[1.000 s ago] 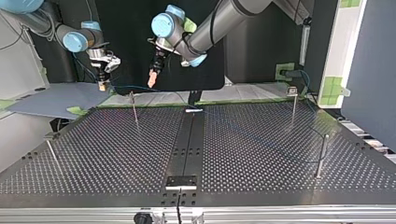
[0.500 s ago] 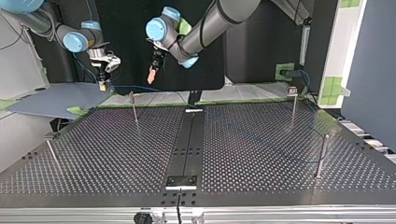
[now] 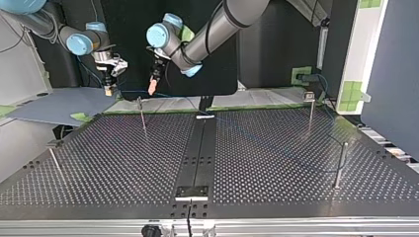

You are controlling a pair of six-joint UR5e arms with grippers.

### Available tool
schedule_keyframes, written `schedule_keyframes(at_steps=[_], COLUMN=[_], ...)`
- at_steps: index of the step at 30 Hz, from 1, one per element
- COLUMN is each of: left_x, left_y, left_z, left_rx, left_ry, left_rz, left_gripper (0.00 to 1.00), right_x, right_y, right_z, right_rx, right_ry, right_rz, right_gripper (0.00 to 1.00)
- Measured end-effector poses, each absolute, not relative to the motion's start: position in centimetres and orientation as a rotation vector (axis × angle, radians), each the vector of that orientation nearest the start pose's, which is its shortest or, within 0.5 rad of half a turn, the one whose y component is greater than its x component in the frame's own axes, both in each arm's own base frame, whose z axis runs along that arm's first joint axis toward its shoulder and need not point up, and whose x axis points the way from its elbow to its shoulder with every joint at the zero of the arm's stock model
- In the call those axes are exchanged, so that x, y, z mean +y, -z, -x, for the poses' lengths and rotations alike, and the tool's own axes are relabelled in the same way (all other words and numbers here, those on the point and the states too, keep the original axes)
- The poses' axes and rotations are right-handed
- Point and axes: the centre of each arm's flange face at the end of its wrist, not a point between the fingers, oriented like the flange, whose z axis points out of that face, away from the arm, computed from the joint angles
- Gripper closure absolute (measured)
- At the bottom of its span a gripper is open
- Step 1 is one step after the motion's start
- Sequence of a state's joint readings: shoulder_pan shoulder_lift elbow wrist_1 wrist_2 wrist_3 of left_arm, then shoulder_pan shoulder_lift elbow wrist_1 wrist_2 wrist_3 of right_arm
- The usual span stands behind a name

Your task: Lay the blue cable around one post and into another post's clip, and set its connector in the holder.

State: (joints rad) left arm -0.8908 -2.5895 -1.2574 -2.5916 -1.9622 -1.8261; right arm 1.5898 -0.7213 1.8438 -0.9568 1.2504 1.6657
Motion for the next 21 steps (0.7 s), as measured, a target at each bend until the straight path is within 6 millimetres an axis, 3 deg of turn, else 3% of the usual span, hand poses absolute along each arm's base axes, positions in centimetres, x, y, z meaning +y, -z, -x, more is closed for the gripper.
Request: schedule_keyframes(at_steps=[14, 21], left_x=[-62.3, -62.9], left_y=[-2.2, -3.1], left_z=[-39.9, -40.6], left_rx=[1.717, 1.688], left_ry=[0.407, 0.409], left_rz=[-0.190, -0.175], left_gripper=[0.00, 0.00], right_x=[-56.3, -56.3], right_y=[2.4, 2.4], right_z=[-17.5, -17.4], right_rx=[-1.259, -1.261], right_ry=[-1.453, -1.451], right_rz=[-1.533, -1.534], right_gripper=[1.00, 1.00])
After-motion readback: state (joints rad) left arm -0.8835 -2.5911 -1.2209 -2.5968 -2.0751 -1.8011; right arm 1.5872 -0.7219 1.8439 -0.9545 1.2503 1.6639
